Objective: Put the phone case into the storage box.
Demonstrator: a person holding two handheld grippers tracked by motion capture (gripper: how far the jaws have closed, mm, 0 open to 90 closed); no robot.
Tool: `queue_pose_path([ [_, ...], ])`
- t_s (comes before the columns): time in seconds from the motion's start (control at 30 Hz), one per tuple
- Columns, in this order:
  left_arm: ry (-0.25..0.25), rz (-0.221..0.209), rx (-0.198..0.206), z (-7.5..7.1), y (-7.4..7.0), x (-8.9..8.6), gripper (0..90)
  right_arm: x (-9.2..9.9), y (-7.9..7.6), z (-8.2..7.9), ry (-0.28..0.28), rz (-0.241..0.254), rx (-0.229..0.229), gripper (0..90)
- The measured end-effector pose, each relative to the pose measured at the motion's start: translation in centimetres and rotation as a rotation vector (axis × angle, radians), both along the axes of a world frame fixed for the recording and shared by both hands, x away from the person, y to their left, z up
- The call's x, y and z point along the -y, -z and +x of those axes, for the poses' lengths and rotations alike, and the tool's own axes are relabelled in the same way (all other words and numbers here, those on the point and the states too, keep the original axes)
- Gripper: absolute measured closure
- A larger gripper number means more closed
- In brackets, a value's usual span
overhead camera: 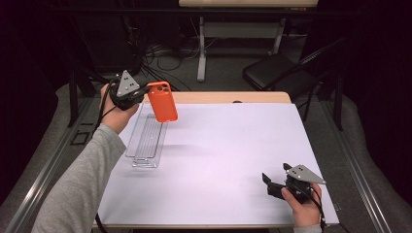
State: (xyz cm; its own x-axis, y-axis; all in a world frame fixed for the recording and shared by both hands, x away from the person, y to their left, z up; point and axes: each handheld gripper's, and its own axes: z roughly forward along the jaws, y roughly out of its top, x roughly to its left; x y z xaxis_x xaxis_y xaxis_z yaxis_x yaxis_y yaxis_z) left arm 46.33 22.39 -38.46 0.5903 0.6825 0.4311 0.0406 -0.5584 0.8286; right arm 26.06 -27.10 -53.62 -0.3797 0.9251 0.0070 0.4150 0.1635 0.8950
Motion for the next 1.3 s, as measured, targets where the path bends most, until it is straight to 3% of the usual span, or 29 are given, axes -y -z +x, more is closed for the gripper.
queue_pose_path([
  [0.3, 0.002, 0.027, 0.016, 1.2, -0.8, 0.3, 80.3, 0.2, 0.0, -0.1, 0.008, 0.005, -0.002, 14.5],
  [0.77, -0.036, 0.051, 0.035, 2.9, 0.2, 0.3, 80.3, 0.3, 0.1, -0.1, 0.005, 0.008, -0.002, 14.5],
  [1.3, -0.086, 0.059, 0.048, 4.6, 1.2, -1.5, 80.3, 0.5, 0.3, 0.0, 0.007, 0.011, -0.006, 14.5],
])
